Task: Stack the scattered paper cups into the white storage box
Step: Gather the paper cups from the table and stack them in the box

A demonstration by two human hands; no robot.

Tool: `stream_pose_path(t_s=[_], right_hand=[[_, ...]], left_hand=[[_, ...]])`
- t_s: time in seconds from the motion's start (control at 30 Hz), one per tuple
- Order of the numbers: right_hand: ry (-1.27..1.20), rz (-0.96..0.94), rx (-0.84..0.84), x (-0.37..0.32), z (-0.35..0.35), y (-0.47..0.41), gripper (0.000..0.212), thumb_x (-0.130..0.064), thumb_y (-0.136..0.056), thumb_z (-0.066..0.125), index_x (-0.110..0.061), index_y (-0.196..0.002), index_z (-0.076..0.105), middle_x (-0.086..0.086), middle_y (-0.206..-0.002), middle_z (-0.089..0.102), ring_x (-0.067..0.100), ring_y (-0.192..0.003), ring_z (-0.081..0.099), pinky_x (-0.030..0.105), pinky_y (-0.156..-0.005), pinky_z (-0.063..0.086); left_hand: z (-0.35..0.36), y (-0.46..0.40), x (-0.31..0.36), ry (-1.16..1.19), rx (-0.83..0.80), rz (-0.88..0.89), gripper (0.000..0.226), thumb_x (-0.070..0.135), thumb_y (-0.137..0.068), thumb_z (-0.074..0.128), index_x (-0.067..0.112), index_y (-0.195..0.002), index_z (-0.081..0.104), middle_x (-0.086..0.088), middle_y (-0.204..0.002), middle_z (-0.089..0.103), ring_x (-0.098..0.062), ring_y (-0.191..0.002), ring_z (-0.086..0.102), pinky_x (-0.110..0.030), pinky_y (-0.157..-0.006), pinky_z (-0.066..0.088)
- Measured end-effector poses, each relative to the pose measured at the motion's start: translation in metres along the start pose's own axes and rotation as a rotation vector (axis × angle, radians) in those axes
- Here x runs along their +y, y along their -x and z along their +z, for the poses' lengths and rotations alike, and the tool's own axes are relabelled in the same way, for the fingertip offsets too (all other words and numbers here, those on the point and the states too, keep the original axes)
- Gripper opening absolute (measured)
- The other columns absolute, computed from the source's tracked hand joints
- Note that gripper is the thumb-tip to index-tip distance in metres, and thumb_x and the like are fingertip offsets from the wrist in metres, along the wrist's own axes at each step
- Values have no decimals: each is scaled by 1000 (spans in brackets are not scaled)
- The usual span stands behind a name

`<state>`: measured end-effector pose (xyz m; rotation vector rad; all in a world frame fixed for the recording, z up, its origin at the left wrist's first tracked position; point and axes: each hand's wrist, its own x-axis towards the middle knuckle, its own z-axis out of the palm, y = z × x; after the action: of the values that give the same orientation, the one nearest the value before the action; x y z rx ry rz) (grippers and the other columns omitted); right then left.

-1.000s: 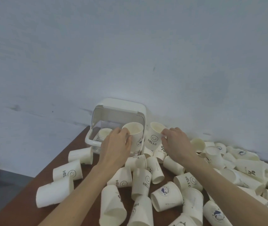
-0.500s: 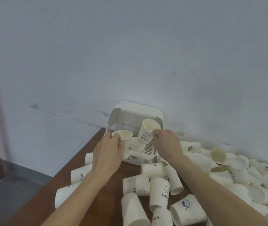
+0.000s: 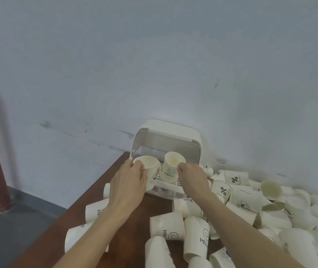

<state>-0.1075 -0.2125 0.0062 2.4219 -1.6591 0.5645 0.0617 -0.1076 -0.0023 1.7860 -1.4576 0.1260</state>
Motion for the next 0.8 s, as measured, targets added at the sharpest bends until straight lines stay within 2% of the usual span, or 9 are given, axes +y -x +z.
stream_pose_path(t_s=[0.07, 0.13, 0.27, 0.43, 0.53, 0.67, 0.8], right_hand=[[9, -3, -21, -1, 6, 0, 20, -12, -95, 43, -13, -76, 49, 6, -79, 59, 28, -72, 52, 34, -56, 33], [13, -4, -55, -2, 12, 1, 17, -6, -92, 42, -15, -79, 47, 8, -88, 61, 28, -75, 52, 34, -58, 32], [-3, -7, -162, -8, 19, 5, 22, 3, -85, 41, -7, -101, 52, 12, -109, 54, 33, -99, 55, 35, -66, 34], [-27, 6, -146, -15, 33, 16, 38, -10, -91, 49, -8, -127, 38, 10, -122, 47, 30, -107, 51, 31, -71, 33], [-81, 26, -136, -17, 39, 19, 48, -19, -93, 50, -9, -137, 31, 10, -125, 48, 30, -109, 52, 33, -76, 38], [-94, -6, -127, -14, 41, 20, 52, -24, -93, 54, -8, -136, 30, 10, -125, 50, 30, -108, 53, 31, -77, 38], [-113, -31, -162, -13, 37, 18, 46, -18, -92, 52, -5, -132, 33, 12, -124, 50, 32, -110, 52, 34, -81, 39]], left_hand=[[3, -1, -3, 5, 10, 5, 18, 29, -97, 49, 15, -100, 60, -1, -91, 51, -23, -79, 55, -38, -67, 50], [7, -4, -5, 8, 19, 13, 18, 29, -96, 50, 15, -100, 60, 0, -90, 51, -23, -78, 56, -39, -66, 51], [12, -7, -6, 6, 28, 16, 18, 30, -97, 49, 17, -101, 60, 1, -90, 52, -22, -78, 56, -39, -66, 52], [16, -9, -8, 41, 45, -10, 18, 29, -97, 49, 17, -102, 61, 1, -92, 52, -20, -76, 56, -38, -66, 53], [12, -16, -8, 105, 111, -66, 18, 29, -98, 49, 18, -103, 61, 2, -94, 52, -19, -77, 56, -31, -66, 46], [12, -36, -7, 120, 178, -56, 17, 28, -98, 49, 17, -103, 61, -1, -96, 53, -22, -81, 57, -34, -70, 48], [25, -57, -9, 71, 210, -10, 18, 24, -98, 50, 11, -102, 62, -7, -94, 55, -27, -80, 55, -35, -67, 45]])
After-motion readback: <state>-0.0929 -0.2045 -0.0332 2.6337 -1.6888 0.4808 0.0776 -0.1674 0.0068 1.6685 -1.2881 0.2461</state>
